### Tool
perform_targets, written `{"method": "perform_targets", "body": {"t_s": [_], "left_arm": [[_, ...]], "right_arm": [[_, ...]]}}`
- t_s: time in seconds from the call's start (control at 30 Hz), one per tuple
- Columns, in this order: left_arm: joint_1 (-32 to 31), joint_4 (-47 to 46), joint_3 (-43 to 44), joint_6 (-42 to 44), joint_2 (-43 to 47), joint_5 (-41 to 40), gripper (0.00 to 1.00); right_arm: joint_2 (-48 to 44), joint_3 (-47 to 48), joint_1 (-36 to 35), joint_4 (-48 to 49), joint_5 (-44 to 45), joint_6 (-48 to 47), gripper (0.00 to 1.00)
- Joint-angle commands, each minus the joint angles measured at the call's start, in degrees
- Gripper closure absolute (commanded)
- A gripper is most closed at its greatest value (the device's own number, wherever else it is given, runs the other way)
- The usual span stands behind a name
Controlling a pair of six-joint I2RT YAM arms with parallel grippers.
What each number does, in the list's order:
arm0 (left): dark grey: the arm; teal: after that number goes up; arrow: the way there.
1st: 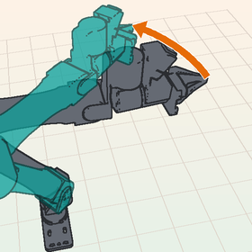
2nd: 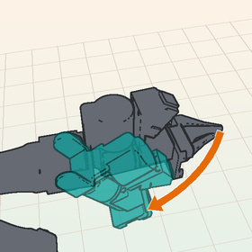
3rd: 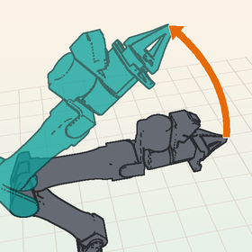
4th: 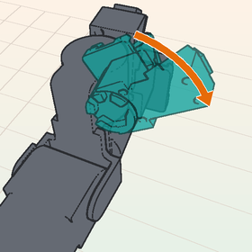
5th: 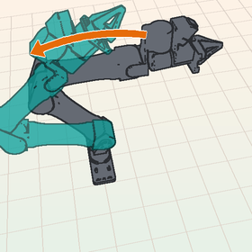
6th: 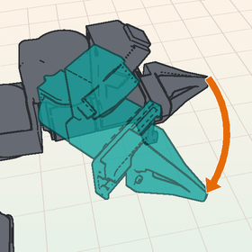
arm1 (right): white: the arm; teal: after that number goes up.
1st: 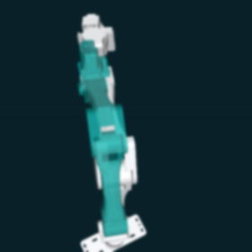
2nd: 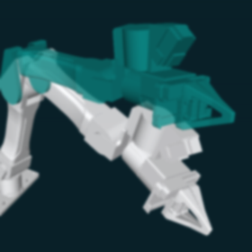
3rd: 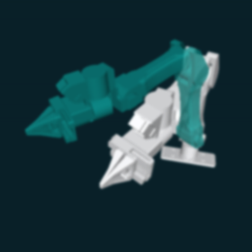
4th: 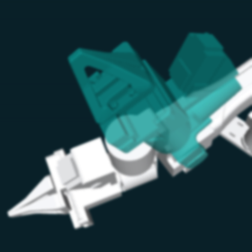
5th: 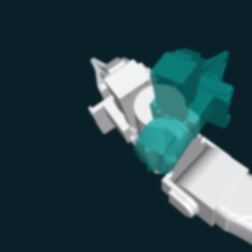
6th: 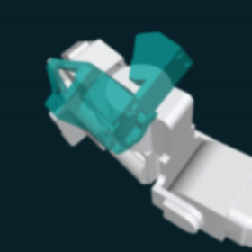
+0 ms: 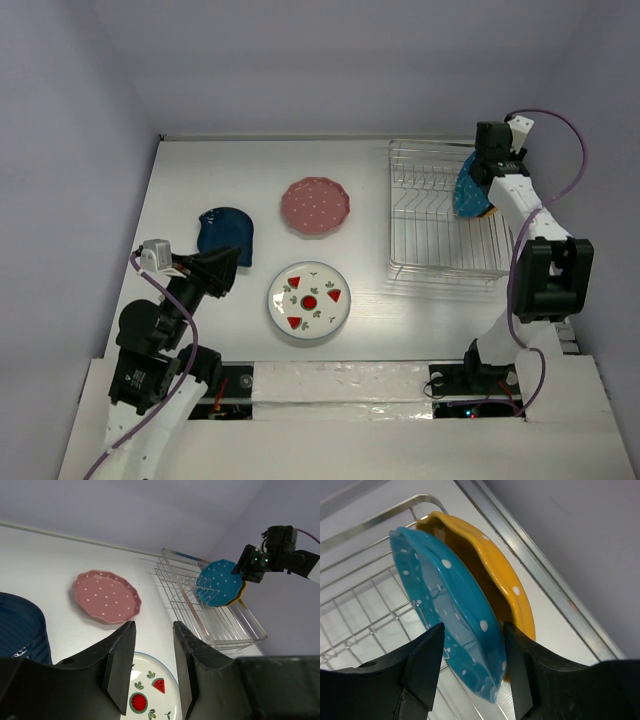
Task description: Unload the plates from the dish rack
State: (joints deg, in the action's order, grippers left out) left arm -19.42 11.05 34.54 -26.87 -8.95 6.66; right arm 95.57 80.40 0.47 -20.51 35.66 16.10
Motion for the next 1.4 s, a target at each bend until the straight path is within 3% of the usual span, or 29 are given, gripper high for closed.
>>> {"method": "perform_targets", "body": {"t_s": [0.0, 0.3, 0.37, 0.47, 0.7, 0.93, 1.2, 1.37], "left_arm": [[-0.7, -1.6, 1.7, 0.2, 0.7, -0.3, 0.67], [-1.2, -1.5, 1.8, 0.2, 1.0, -0.8, 0.67], [-1.2, -1.4, 1.8, 0.2, 1.0, -0.8, 0.67], [-1.2, -1.4, 1.8, 0.2, 1.0, -0.9, 0.67], [-1.2, -1.5, 1.8, 0.1, 0.7, -0.8, 0.67], [-1.2, -1.4, 1.7, 0.0, 0.7, -1.1, 0.67], [-1.2, -1.3, 1.7, -0.1, 0.7, -1.2, 0.67], [-1.2, -1.4, 1.8, -0.1, 0.5, -1.1, 0.67]], "right_arm": [[3.9, 4.0, 0.6, -1.9, 4.1, -2.4, 0.44], [7.1, 5.1, 0.6, -1.8, 4.8, -3.2, 0.51], [6.4, 4.1, 0.6, -1.1, 5.6, -4.0, 0.57], [2.3, 1.2, 0.6, 2.6, 4.4, -5.9, 0.75], [-3.4, -1.7, -2.0, 9.2, 6.4, -10.8, 1.00], [-8.1, -1.6, -5.1, 9.7, 9.2, -14.2, 1.00], [-12.3, 0.1, -6.5, 3.6, 10.2, -8.2, 1.00], [-18.4, -2.2, -6.5, 3.5, 6.2, -3.0, 1.00]]}}
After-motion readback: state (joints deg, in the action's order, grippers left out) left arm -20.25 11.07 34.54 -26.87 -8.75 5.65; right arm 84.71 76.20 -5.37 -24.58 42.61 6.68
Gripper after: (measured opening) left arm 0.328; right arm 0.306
